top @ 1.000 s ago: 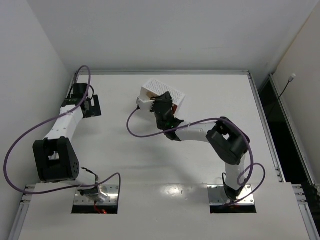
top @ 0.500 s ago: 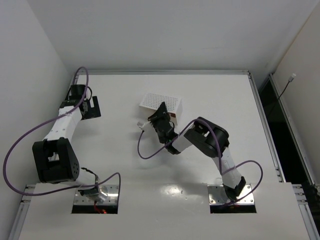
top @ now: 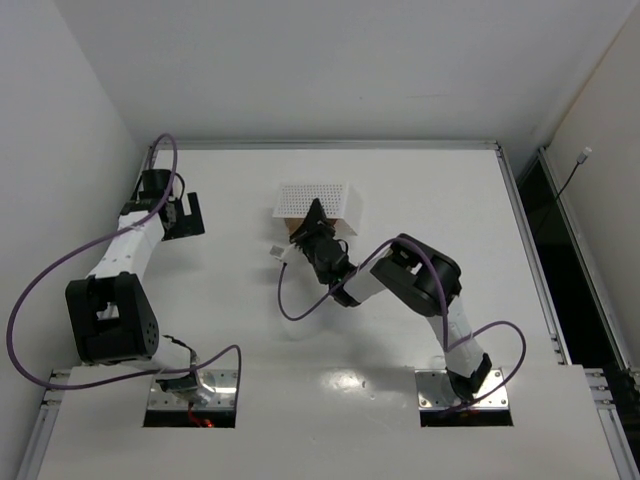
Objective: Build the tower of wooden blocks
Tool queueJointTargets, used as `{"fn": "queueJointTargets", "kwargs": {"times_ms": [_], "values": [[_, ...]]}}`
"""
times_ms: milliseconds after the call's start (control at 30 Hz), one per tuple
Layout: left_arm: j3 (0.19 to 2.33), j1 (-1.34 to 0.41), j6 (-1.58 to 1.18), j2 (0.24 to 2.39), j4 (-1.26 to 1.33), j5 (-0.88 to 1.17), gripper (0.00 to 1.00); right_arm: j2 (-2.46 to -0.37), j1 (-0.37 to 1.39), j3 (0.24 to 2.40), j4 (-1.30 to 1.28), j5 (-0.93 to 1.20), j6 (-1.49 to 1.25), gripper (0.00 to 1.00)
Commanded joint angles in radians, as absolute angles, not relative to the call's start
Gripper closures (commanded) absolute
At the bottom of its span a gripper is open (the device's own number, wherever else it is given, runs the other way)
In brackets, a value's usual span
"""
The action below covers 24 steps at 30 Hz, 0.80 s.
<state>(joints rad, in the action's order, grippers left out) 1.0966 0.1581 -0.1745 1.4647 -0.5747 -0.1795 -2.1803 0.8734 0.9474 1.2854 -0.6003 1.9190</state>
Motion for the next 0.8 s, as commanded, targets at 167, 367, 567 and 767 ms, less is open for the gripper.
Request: {"fn": "queueJointTargets", "kwargs": {"times_ms": [167,367,567,767], "values": [[1.140,0.170,-0.198,1.480,-0.569,-0.143,0.00,-2.077,0.824,1.005,1.784,-0.508,2.034,1.00],[1.160,0.170,-0.198,1.491,-0.569,-0.121,0.00,-2.086,0.811,1.008,1.813,-0.483,2.072,1.00],[1.170,0.170,-0.198,1.491,-0.569,-0.101,0.00,-2.121,0.830,1.072,1.804,-0.509,2.091,1.00],[1.160,0.170,-0.189,1.468,-0.569,-0.089,0.00,-2.099,0.830,1.078,1.773,-0.613,2.091,1.00]]}}
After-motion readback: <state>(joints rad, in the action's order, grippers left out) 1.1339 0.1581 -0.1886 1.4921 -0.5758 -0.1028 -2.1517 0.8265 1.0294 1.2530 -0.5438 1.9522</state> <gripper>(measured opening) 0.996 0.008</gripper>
